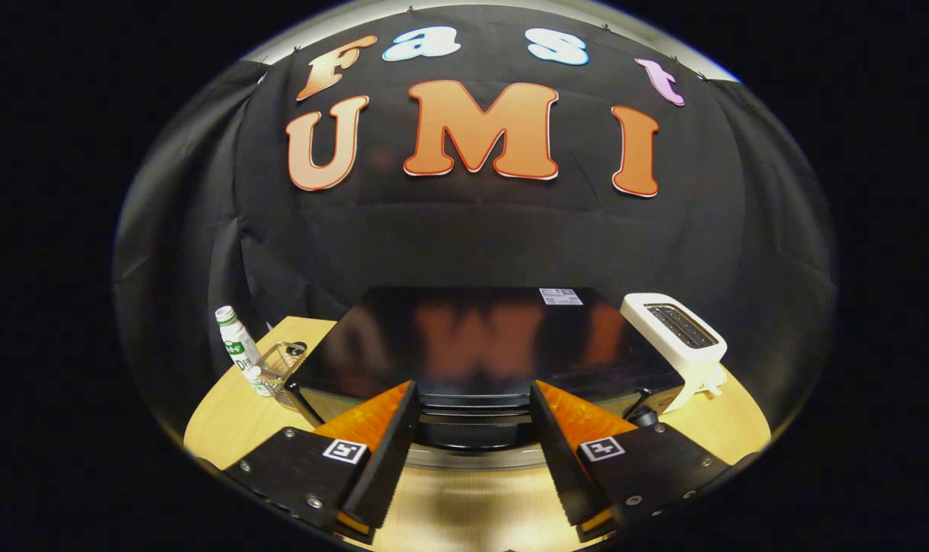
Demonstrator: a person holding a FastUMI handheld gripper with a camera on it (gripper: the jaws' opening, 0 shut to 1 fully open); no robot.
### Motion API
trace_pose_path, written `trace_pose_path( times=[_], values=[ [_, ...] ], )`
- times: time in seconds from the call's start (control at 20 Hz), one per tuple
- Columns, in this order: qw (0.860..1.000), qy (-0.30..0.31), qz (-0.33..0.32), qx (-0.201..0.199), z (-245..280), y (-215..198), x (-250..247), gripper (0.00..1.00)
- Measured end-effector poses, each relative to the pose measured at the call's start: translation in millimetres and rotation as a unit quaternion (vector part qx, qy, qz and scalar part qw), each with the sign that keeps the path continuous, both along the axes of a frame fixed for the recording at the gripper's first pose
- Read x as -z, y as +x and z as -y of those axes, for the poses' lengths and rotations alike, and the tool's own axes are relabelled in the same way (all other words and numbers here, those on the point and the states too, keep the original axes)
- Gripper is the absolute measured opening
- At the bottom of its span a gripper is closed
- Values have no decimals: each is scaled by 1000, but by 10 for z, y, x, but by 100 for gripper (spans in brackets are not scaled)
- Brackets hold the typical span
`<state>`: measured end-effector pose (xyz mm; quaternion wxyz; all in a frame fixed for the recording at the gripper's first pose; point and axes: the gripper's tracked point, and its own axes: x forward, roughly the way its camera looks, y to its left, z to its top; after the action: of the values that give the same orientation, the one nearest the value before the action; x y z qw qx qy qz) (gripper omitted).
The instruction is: Open the toaster oven, put the food inside, and close the toaster oven door.
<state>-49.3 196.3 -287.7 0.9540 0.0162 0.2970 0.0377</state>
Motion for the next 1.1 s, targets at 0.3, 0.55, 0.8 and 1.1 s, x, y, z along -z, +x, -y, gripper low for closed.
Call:
trace_pose_path(
  times=[0.3,0.55,0.8,1.1],
  values=[
    [1000,5,-9,-21,6,-307,-11,67],
    [996,13,-72,-45,35,-751,66,66],
    [984,-32,-113,-131,44,-1219,219,64],
    [969,-3,-199,-148,86,-1699,573,61]
  ],
)
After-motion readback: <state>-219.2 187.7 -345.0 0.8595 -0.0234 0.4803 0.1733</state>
